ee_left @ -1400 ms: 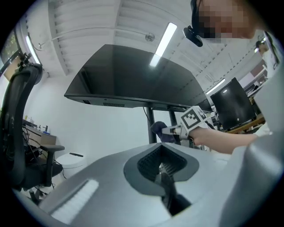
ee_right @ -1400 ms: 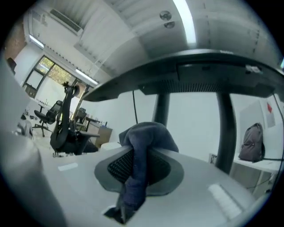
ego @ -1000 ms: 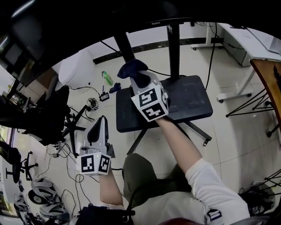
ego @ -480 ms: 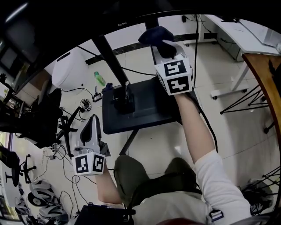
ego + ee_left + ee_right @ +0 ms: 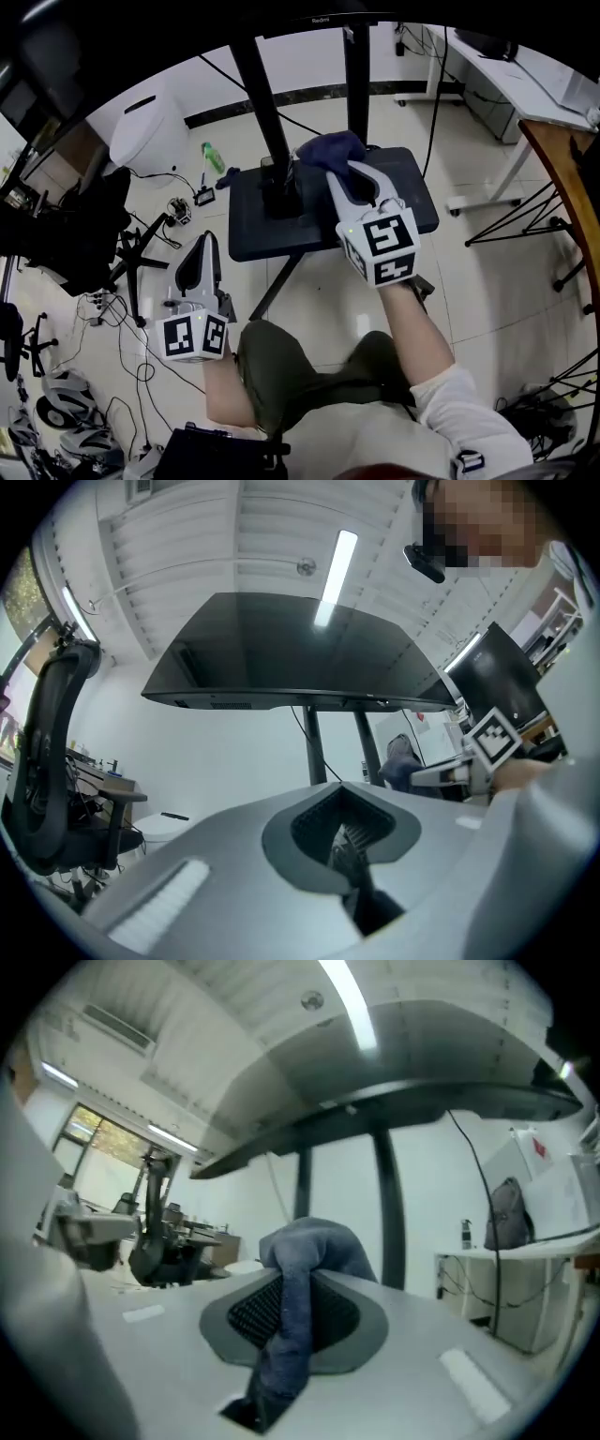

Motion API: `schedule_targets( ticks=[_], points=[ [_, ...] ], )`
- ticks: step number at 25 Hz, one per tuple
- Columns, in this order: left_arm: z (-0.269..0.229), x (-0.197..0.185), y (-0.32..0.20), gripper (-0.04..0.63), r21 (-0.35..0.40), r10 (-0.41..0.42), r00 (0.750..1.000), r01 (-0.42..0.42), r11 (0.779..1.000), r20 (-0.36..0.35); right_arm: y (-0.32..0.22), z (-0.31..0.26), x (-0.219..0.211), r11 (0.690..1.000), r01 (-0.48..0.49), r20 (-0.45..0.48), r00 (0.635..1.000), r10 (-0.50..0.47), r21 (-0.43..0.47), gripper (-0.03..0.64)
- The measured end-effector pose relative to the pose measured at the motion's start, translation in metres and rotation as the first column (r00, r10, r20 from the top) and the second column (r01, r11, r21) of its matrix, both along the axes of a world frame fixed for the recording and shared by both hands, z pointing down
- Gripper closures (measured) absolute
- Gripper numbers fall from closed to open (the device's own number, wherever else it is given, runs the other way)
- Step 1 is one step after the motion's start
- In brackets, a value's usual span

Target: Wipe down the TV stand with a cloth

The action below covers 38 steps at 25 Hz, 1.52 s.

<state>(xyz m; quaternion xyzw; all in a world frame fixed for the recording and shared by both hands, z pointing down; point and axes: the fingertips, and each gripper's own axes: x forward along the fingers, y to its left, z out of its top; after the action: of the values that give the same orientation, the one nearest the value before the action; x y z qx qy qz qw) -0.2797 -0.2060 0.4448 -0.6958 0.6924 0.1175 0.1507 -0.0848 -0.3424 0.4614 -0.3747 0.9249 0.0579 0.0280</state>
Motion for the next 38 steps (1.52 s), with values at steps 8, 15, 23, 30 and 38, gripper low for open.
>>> schedule_targets(
  ticks=[8, 15, 23, 30, 38],
  points=[
    [0.011, -0.074, 0.043, 0.586, 0.031, -0.106, 0.994, 0.107, 0.994, -0.027, 0.048, 0.078, -0.225, 0.930, 0.146, -0.008, 0.987, -0.157, -0.337, 0.557],
    [0.017, -0.098, 0.066, 0.586, 0.039, -0.120, 0.991, 0.123, 0.992, -0.055, -0.036, 0.107, -0.263, 0.859, -0.163, -0.184, 0.980, 0.082, -0.486, 0.558],
    [0.014, -0.098, 0.072, 0.586, 0.040, -0.109, 0.994, 0.110, 0.993, -0.029, 0.060, 0.140, -0.212, 0.924, -0.030, -0.116, 0.993, -0.015, -0.381, 0.558],
    [0.028, -0.064, 0.060, 0.586, 0.033, -0.085, 0.996, 0.085, 0.996, -0.013, 0.163, 0.095, -0.113, 0.985, 0.097, 0.083, 0.993, -0.086, -0.140, 0.558],
    [0.016, -0.054, 0.064, 0.586, 0.040, -0.086, 0.996, 0.086, 0.995, 0.000, -0.056, 0.091, -0.045, 0.879, -0.064, 0.002, 0.997, 0.073, -0.472, 0.558]
  ],
)
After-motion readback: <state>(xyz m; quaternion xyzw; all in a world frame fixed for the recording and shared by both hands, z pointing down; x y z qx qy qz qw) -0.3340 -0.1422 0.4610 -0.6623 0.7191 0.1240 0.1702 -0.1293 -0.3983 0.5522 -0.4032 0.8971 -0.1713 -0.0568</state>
